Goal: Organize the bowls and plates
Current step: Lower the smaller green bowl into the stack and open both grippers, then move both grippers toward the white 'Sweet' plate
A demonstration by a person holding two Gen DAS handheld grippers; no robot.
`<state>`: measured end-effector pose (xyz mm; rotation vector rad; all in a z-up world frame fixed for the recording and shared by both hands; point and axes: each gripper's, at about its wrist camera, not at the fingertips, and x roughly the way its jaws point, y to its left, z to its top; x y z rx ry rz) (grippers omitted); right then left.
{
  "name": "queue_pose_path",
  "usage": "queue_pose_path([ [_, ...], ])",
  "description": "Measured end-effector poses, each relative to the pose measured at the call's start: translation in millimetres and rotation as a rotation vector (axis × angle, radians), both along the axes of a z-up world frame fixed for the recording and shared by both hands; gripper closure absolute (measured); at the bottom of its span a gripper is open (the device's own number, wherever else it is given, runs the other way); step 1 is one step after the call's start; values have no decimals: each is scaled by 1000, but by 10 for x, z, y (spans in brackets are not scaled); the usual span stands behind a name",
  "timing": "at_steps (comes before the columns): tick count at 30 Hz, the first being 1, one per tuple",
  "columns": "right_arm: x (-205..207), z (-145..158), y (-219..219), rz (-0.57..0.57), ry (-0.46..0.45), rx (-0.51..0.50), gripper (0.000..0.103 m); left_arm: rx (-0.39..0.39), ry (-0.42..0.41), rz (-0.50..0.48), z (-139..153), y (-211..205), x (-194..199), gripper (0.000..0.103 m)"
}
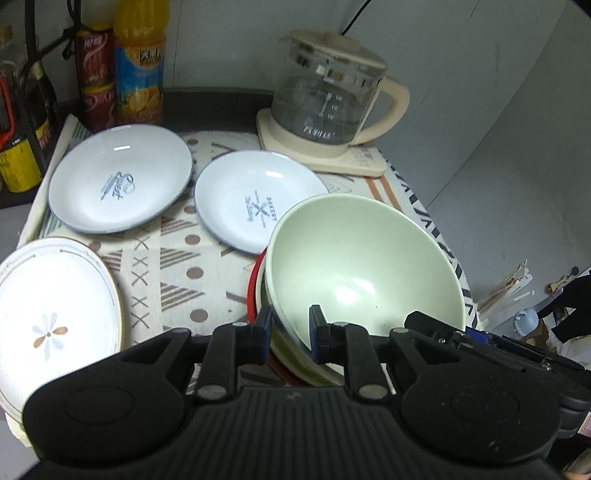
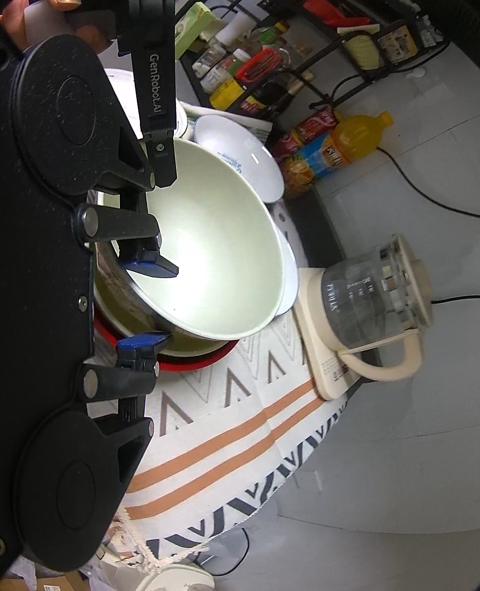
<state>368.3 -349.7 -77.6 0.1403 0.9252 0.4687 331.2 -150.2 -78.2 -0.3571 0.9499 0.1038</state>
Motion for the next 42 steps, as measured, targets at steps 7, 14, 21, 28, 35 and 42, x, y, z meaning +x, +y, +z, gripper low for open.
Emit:
queue_pose_path([
  [7,2,51,-23,6,-40,-7,41,26,8,-22,-39,-21,65,76],
  [14,8,152,-64,-10,-65,2,35,73,-12,4,95,35,18,47],
  [21,-51,315,24,-13,-148,11,5,104,-36,56,289,202,-154,31],
  [28,-128,342,200,2,-177,12,0,119,-23,130,352,438,-421,19],
  [35,-237,377,421,90,-192,40,0,119,12,209,326,693,-759,12],
  [42,-354,409,663,186,-196,11,0,116,29,288,289,895,-1058,8],
])
